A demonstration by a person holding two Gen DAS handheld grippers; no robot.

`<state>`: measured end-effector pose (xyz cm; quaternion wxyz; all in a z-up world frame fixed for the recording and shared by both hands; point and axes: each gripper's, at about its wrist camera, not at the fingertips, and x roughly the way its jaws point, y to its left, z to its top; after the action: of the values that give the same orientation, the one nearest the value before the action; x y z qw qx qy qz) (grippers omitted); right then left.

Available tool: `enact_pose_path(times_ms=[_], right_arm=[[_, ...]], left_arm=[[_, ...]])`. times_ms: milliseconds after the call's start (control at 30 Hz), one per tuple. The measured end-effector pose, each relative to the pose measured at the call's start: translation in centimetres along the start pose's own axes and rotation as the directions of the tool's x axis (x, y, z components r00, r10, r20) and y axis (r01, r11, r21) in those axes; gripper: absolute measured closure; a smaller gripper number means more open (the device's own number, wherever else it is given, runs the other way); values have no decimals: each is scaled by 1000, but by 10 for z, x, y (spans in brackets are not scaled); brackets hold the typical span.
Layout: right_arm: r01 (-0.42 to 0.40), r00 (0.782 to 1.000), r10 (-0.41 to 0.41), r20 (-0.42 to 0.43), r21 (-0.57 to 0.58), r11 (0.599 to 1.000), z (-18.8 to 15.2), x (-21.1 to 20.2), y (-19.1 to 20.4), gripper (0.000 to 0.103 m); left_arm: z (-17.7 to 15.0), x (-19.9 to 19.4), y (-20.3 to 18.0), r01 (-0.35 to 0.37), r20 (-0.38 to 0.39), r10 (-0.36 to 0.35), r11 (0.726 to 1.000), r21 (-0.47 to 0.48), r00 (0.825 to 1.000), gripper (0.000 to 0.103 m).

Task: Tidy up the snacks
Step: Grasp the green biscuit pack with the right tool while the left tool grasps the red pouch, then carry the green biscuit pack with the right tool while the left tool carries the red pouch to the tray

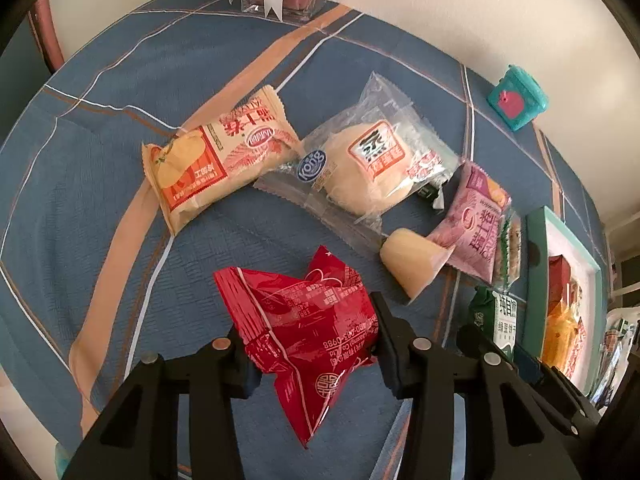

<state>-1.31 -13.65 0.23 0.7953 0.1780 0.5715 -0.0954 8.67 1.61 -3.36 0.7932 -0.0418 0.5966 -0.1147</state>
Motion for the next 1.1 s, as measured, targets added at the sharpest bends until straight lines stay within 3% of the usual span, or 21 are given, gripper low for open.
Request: enact_pose_path(times_ms=[333,567,833,1100], right_arm=[[-25,997,23,74,21,999,5,-35,-7,61],[-8,994,2,107,51,999,7,-43,-18,61],[31,987,-51,152,136,990,11,-62,-60,61],[65,979,-110,173,250,966,16,-77,-111,61]], left_arm=[[1,-35,-2,10,93,-10,1000,-5,996,55],[-4,-45,-16,13,114,-15,1000,16,993,55],[-10,-40,-60,27,125,-37,996,80,991,55],[-17,-39,-113,25,136,-55,977,210,989,55]])
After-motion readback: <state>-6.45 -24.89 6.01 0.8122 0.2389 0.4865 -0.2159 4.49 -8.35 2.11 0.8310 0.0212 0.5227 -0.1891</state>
